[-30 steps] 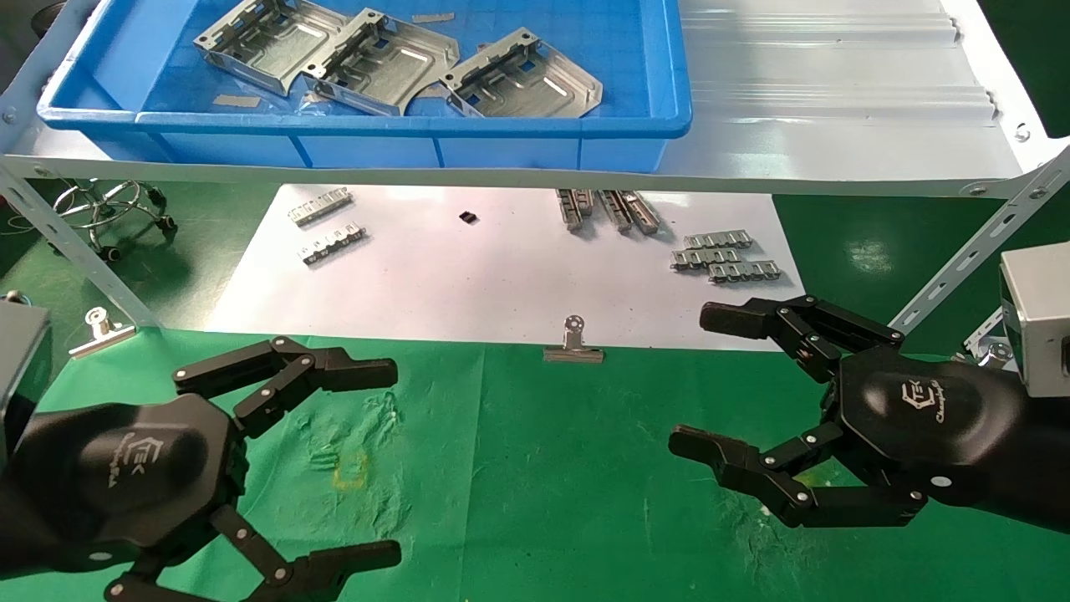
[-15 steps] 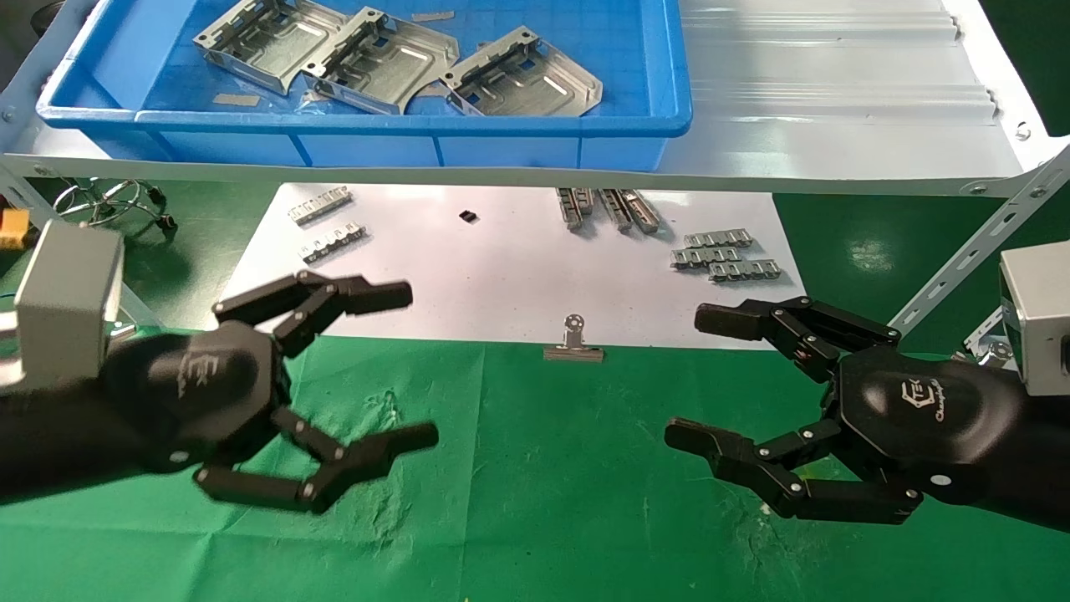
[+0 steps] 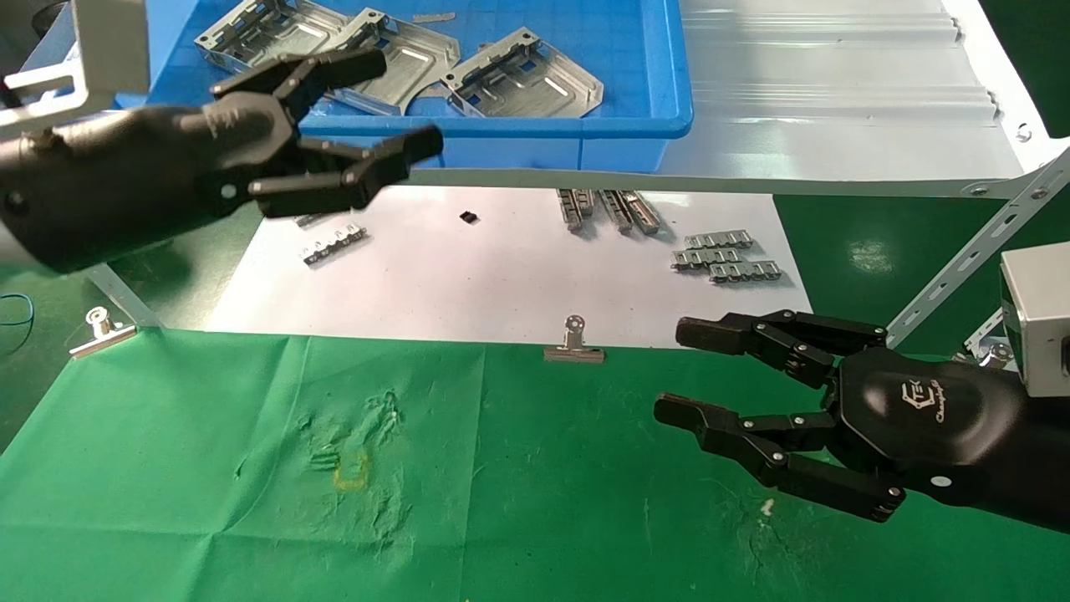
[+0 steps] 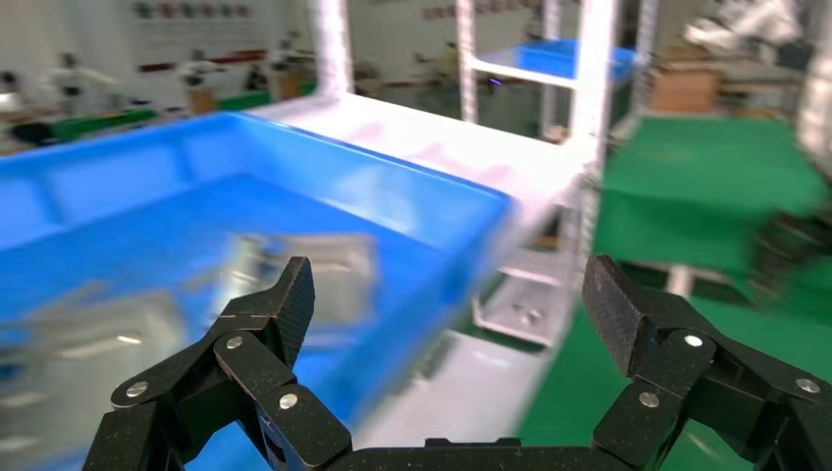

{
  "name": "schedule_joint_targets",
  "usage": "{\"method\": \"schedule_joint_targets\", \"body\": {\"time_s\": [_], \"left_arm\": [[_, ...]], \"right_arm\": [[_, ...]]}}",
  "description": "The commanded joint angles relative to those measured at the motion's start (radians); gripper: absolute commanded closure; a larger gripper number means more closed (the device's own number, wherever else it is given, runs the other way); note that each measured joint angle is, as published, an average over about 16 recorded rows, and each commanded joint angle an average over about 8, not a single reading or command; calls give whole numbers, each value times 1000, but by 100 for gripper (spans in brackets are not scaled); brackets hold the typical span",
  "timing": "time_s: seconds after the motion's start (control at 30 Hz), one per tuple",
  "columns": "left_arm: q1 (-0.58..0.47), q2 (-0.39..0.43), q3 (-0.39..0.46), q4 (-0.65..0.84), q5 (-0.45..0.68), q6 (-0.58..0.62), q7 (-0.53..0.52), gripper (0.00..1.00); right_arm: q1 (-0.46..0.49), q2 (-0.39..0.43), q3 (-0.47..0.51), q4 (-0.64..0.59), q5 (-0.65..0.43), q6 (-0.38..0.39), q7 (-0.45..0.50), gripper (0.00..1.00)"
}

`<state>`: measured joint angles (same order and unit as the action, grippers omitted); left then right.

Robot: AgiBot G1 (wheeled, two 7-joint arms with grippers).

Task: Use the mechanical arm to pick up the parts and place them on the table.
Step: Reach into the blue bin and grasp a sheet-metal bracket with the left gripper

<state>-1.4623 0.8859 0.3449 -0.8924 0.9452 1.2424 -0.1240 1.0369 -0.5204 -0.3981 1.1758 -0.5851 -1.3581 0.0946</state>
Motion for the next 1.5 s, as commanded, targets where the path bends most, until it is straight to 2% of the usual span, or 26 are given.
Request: {"method": "schedule_joint_targets", "body": {"time_s": [0.03,0.2,0.43,0.7,0.73,0.8,0.97,1.03,1.07,1.5], "left_arm": [[-48,25,7,48,27,-38,0,0],[-182,69,59,159,126,-81,-21,0],[-362,125,143,356,264,-73,-32,0],[-506,186,206,585,369,-79,8,1],[-519,192,210,609,376,-82,14,6],[-541,202,216,651,387,-88,25,22],[-576,225,223,733,402,-120,62,83],[-582,234,223,758,404,-138,77,97],[-585,238,223,770,404,-147,84,100],[-598,292,226,860,413,-293,132,100]], "right_arm": [[0,0,0,0,0,0,0,100],[0,0,0,0,0,0,0,100],[0,0,0,0,0,0,0,100],[0,0,0,0,0,0,0,100],[0,0,0,0,0,0,0,100],[0,0,0,0,0,0,0,100],[0,0,0,0,0,0,0,100],[0,0,0,0,0,0,0,100],[0,0,0,0,0,0,0,100],[0,0,0,0,0,0,0,100]]}}
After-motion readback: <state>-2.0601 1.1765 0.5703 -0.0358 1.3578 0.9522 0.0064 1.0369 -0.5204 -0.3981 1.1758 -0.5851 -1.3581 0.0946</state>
